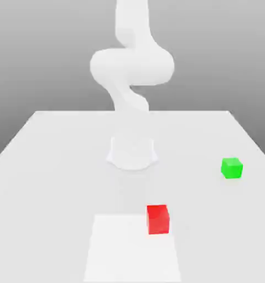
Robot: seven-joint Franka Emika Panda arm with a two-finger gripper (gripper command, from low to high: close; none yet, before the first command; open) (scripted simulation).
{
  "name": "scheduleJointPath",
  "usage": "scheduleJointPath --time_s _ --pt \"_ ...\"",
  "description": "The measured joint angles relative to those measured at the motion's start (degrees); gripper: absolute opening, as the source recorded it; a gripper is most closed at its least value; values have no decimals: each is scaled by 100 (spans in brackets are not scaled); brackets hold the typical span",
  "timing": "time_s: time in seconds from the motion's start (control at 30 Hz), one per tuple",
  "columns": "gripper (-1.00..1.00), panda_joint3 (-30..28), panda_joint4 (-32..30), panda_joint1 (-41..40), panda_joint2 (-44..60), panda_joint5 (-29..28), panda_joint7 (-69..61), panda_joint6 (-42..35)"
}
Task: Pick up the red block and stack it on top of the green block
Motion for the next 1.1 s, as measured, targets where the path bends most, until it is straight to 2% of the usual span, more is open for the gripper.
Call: scheduleJointPath --time_s 0.57,0.8,0.83,1.1 --pt "0 528 -2782 366 3550 100 368 2491" --pt "0 206 -2784 644 5148 -315 696 3797" --pt "-100 140 -2763 701 5304 -357 728 3933" --pt "-100 172 -2781 675 5183 -343 722 3833"
